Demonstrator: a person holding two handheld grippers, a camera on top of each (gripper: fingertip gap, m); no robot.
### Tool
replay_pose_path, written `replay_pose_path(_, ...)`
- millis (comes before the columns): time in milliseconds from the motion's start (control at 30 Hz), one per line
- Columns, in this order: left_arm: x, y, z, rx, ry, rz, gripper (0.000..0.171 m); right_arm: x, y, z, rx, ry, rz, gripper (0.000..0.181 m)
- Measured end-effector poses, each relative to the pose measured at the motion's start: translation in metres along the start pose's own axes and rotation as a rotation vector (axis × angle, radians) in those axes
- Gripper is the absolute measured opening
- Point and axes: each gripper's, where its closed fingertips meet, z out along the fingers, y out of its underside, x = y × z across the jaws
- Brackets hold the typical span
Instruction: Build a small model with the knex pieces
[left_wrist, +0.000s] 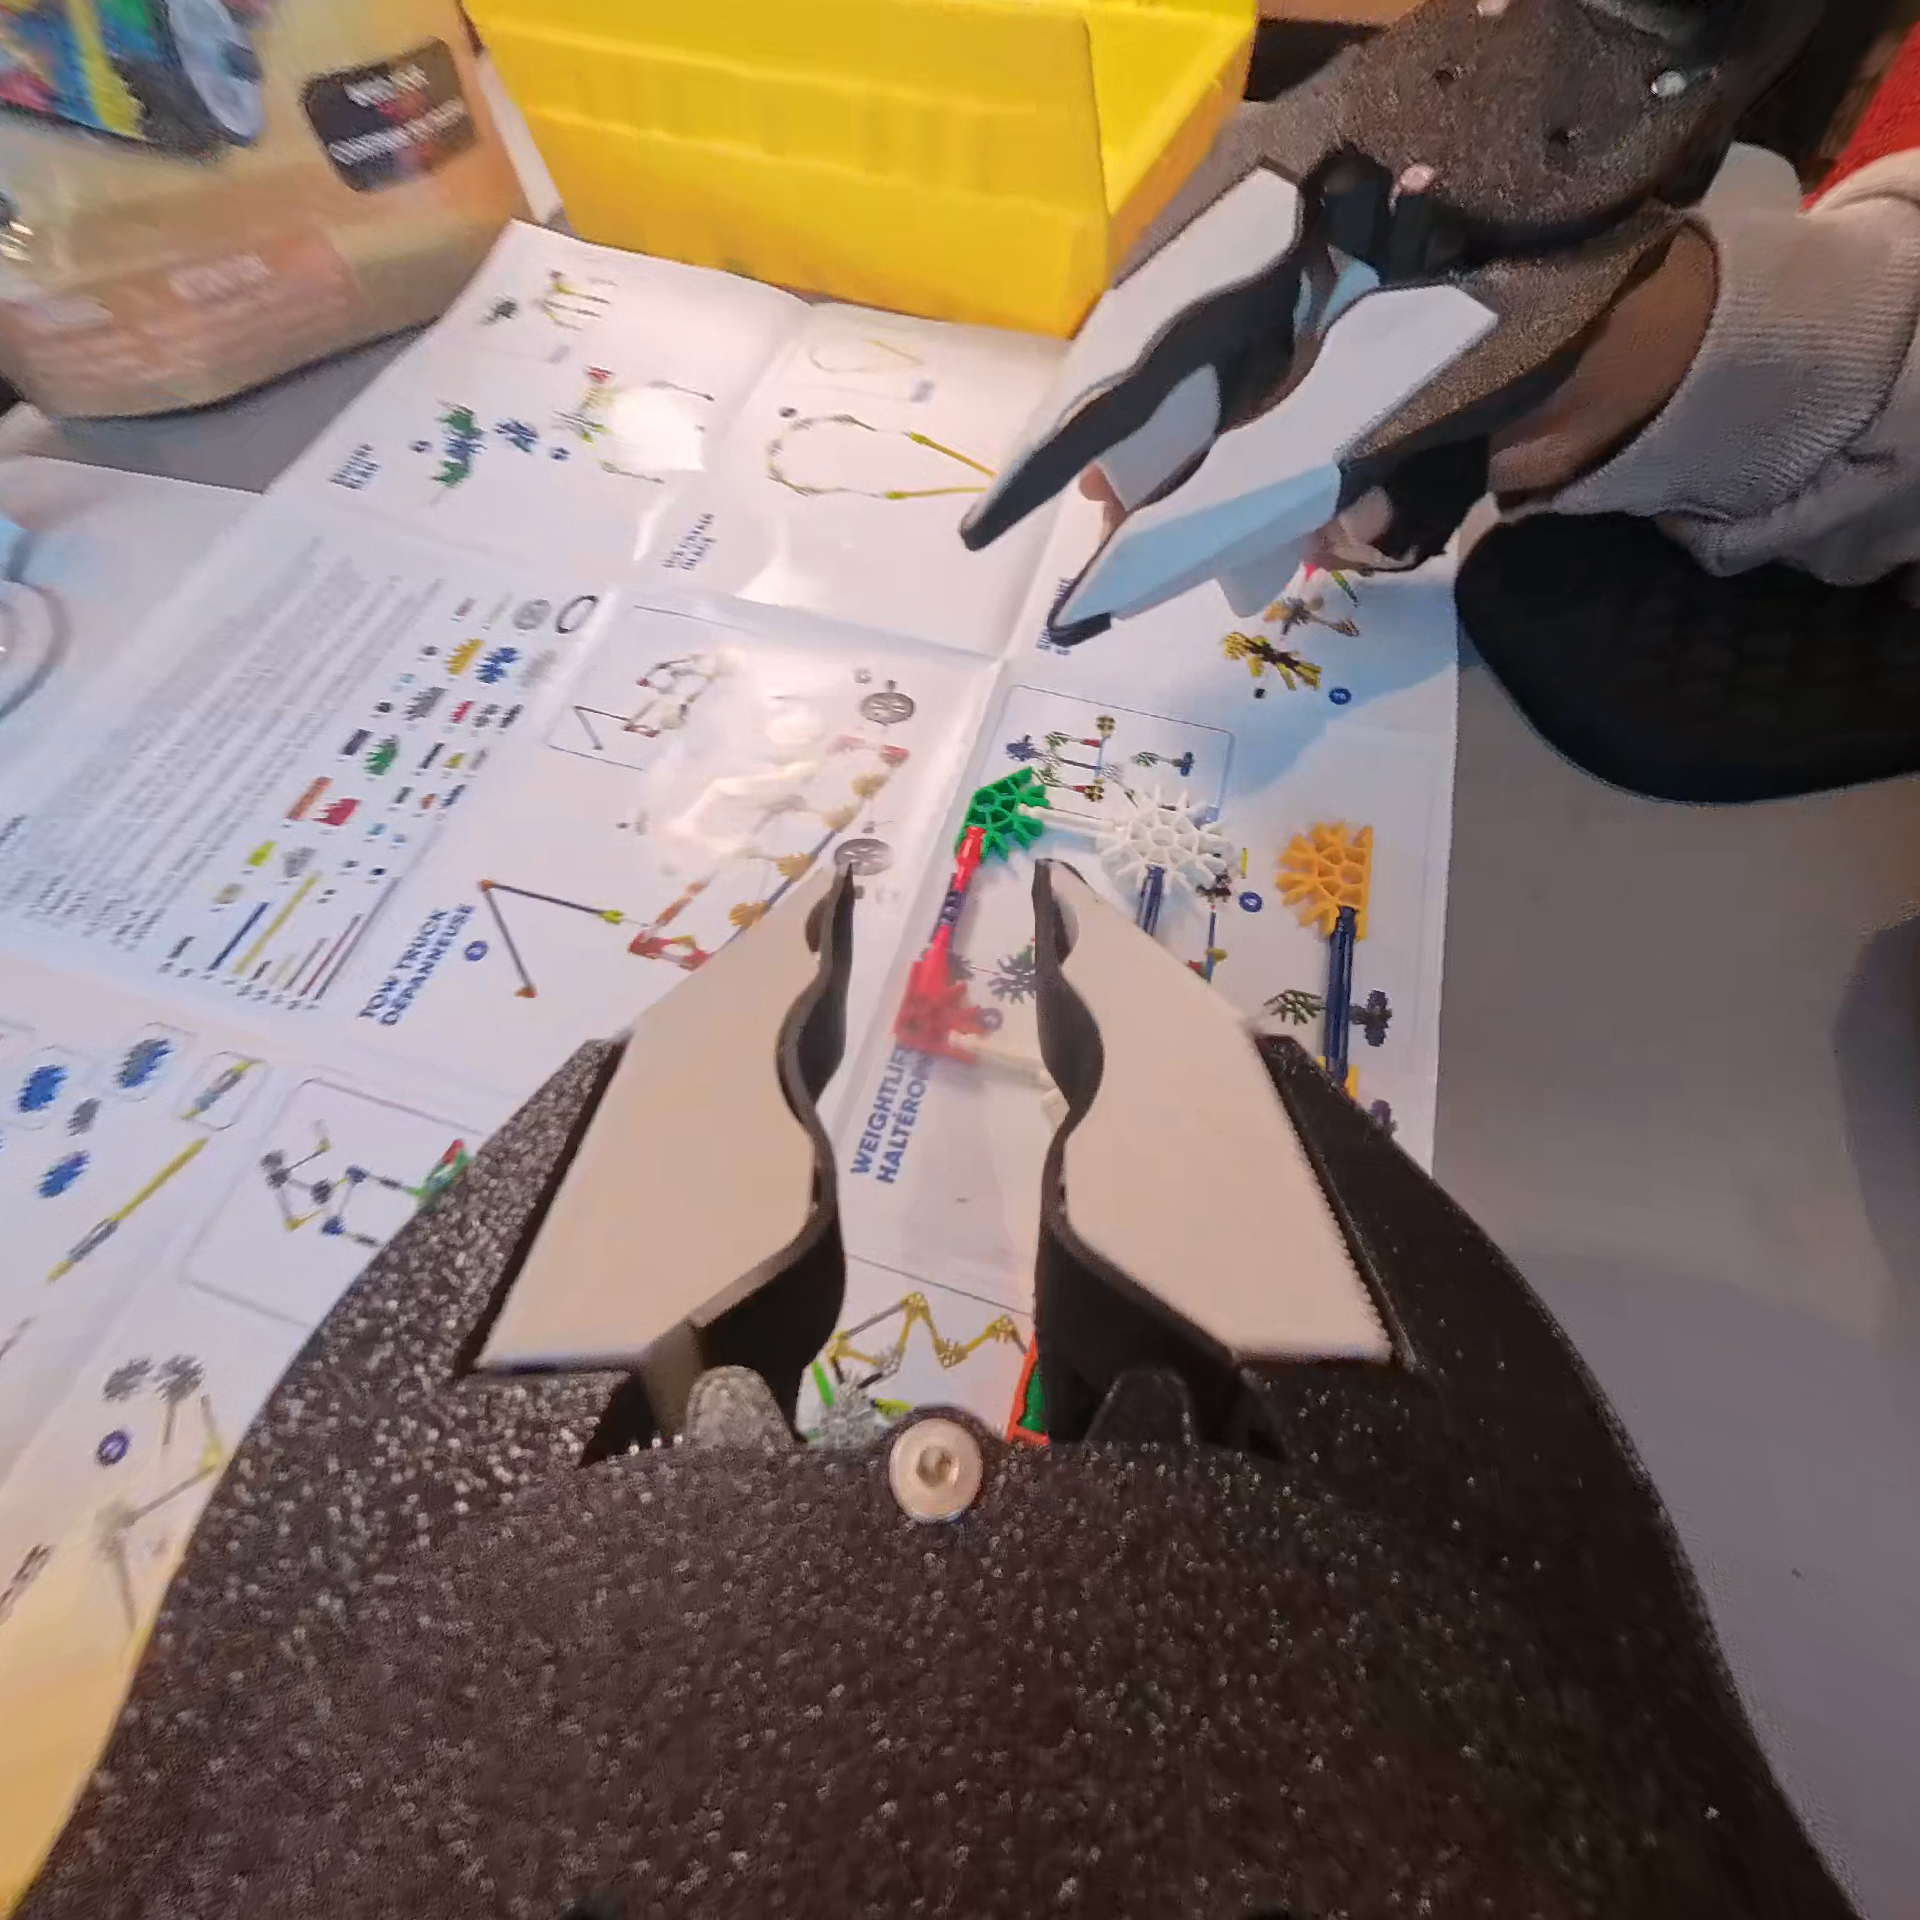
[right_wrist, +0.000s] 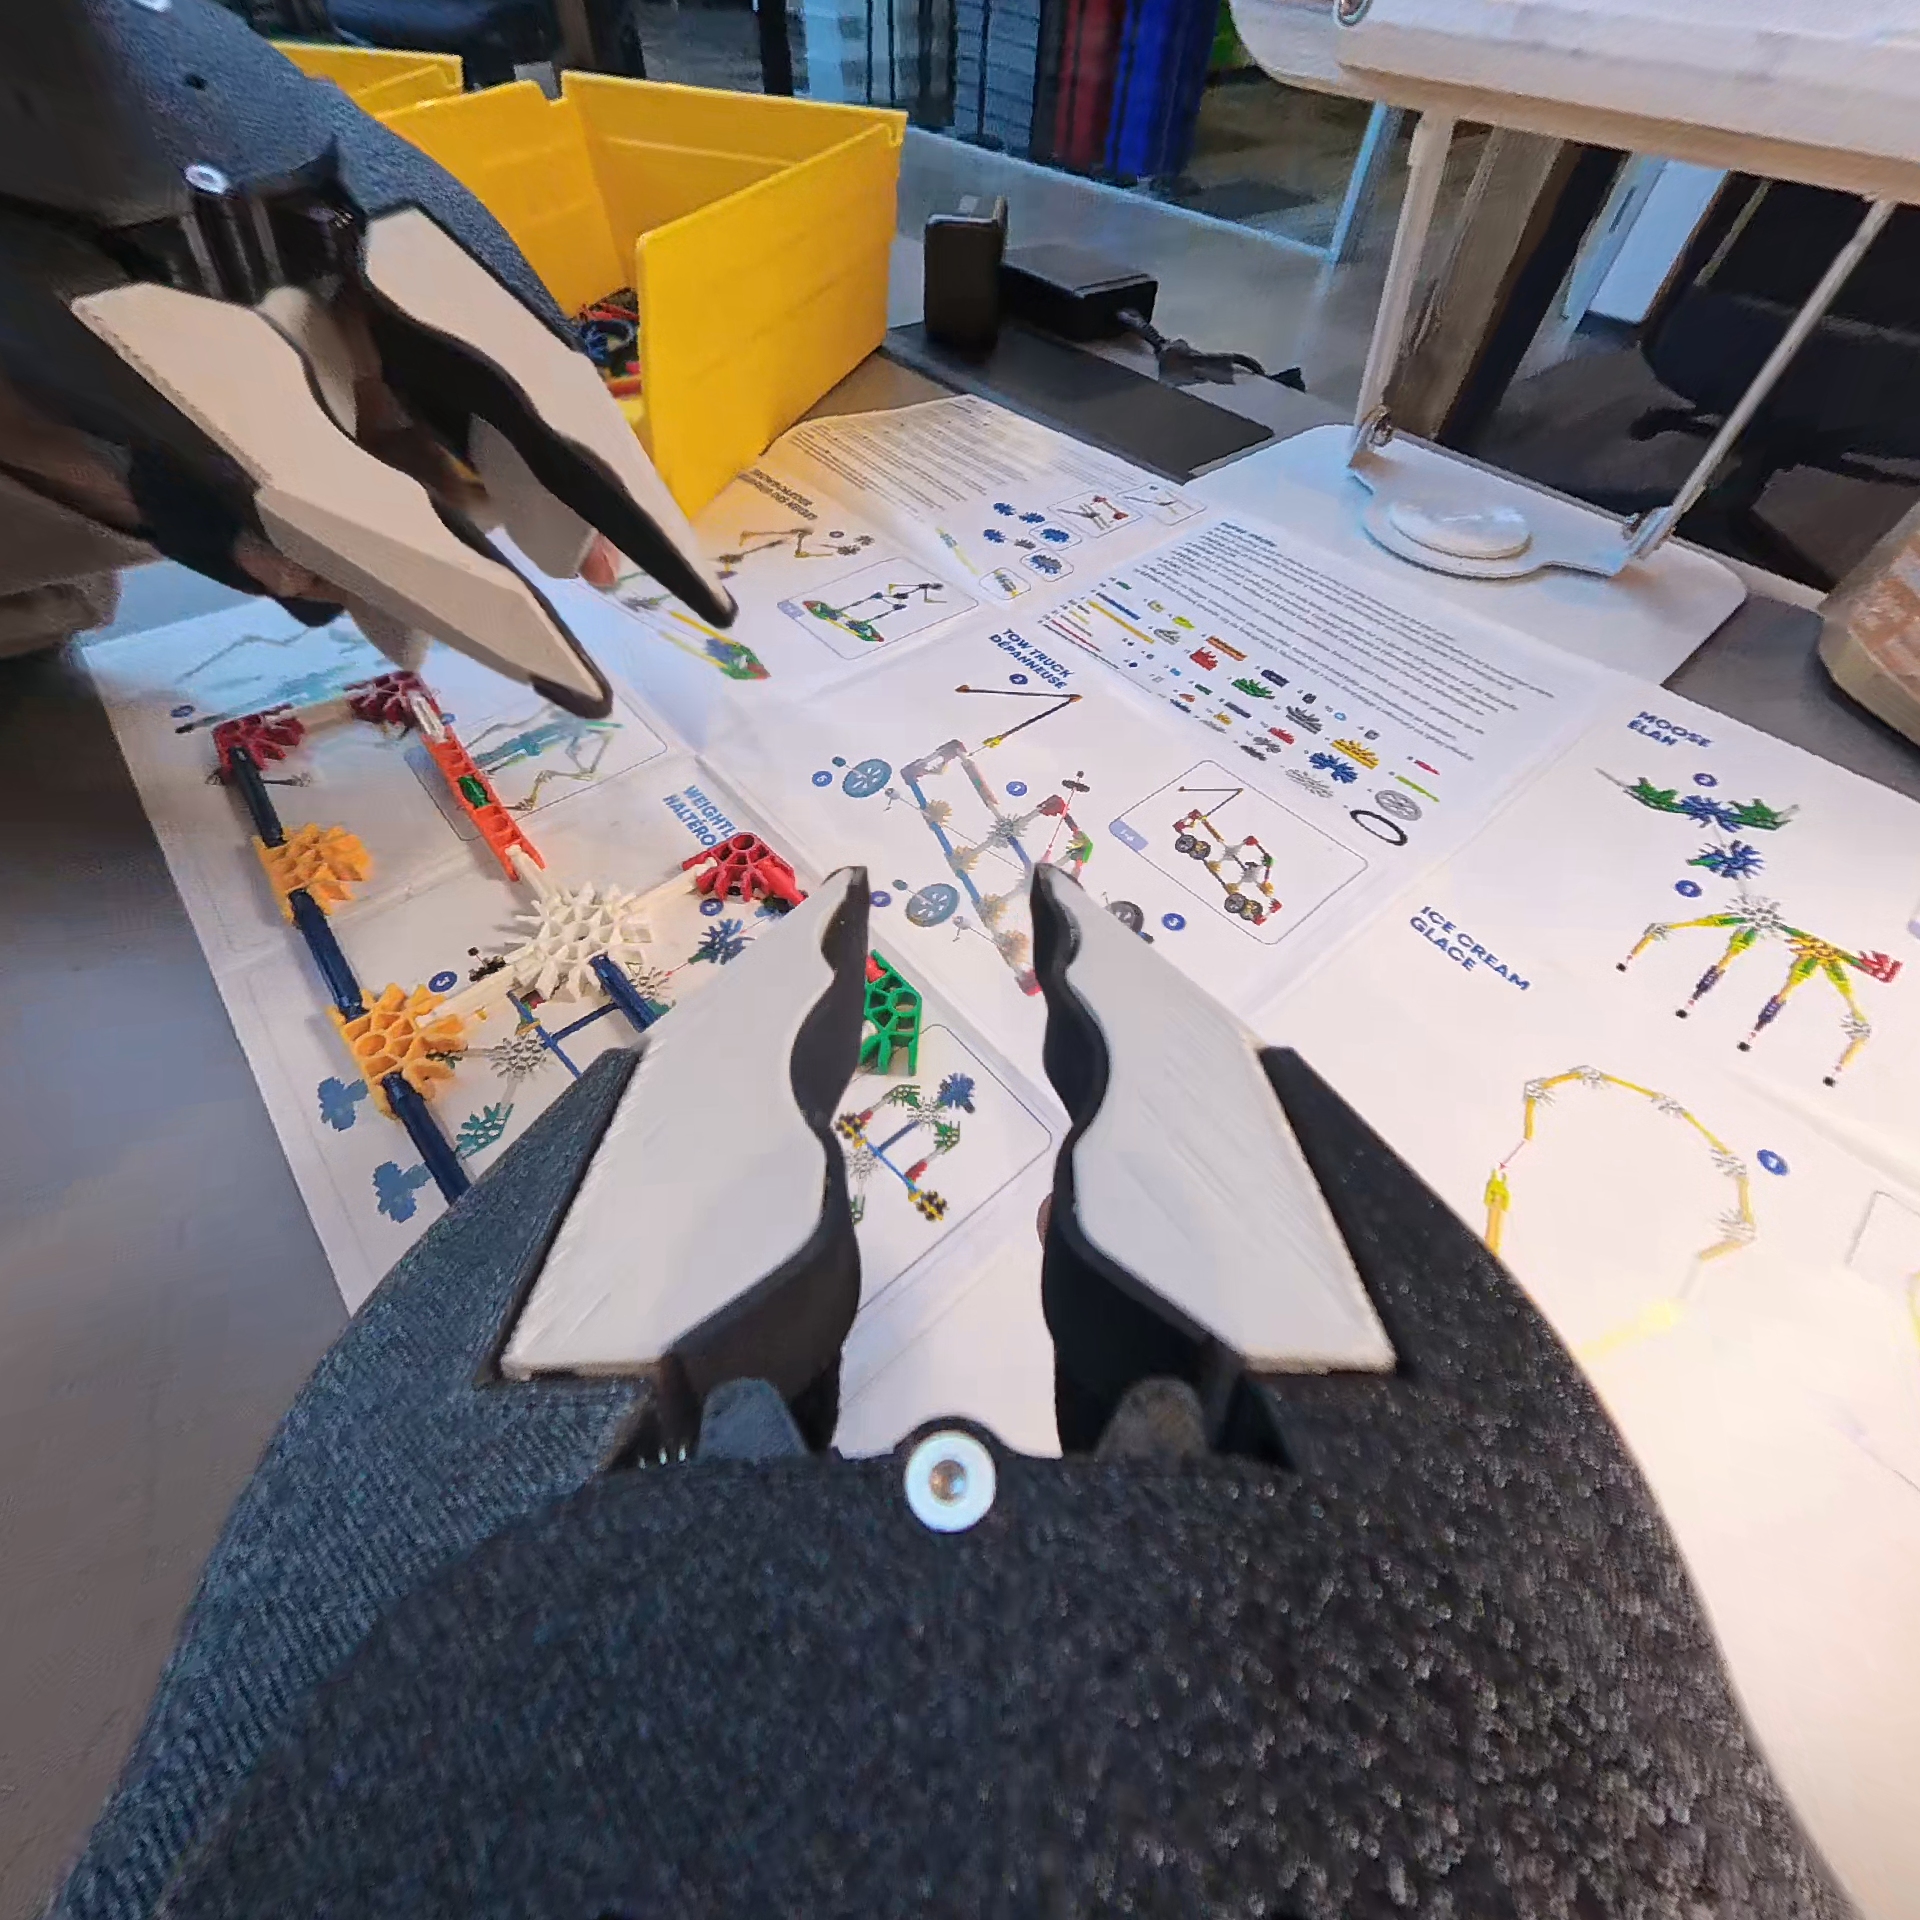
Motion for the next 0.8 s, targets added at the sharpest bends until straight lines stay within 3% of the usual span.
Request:
replay_pose_path(200,-0.023,0.003,-0.043,0.152,-0.223,-0.069,0.041,0.010,-0.001,-0.003,0.041,0.039,0.015,0.030)
replay_pose_path(433,-0.049,0.034,-0.075,0.146,-0.415,-0.141,0.043,0.009,-0.002,0.000,0.057,0.077,-0.051,0.030)
replay_pose_path(667,-0.054,0.049,-0.066,0.119,-0.392,-0.205,0.038,0.010,-0.004,0.000,0.075,0.091,-0.093,0.027)
replay_pose_path(800,-0.053,0.053,-0.059,0.082,-0.382,-0.205,0.032,0.018,-0.005,0.009,0.037,0.125,-0.097,0.012)
